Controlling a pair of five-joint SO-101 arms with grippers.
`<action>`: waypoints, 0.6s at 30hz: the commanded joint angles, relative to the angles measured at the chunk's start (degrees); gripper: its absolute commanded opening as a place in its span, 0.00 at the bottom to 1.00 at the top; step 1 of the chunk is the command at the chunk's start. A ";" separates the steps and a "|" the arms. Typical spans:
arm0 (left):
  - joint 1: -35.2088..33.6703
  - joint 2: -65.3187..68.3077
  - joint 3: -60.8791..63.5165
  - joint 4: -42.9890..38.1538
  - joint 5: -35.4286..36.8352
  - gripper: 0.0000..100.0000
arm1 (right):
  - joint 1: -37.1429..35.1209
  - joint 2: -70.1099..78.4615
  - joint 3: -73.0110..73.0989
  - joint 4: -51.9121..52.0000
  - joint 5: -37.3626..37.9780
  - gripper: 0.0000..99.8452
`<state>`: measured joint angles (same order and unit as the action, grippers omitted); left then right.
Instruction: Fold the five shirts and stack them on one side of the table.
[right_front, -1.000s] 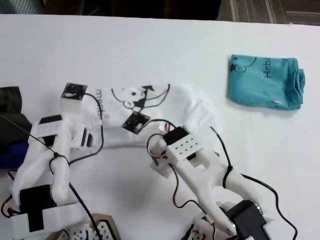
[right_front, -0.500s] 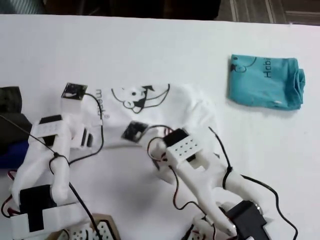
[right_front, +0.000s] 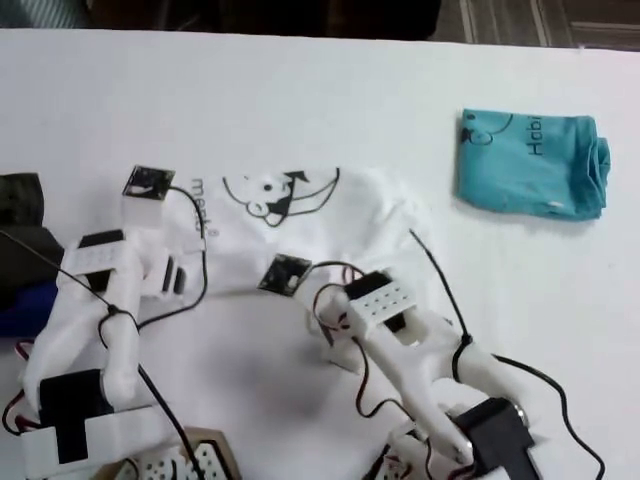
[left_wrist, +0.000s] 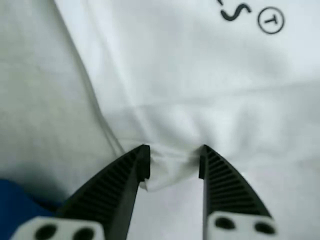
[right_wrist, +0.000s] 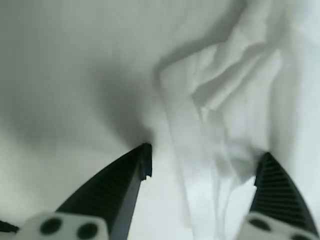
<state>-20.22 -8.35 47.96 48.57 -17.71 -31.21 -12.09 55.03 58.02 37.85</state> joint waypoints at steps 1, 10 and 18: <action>0.62 -0.70 0.31 -1.23 0.09 0.18 | 2.42 6.02 -3.69 2.33 1.41 0.29; 0.62 -0.70 0.31 -1.23 0.09 0.18 | 2.51 12.44 -9.05 4.53 1.23 0.03; 0.62 -0.70 0.31 -1.23 0.00 0.18 | 2.86 12.35 -15.74 9.01 1.49 0.02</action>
<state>-20.22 -8.35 47.96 48.57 -17.71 -28.40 -0.57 42.37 63.30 38.81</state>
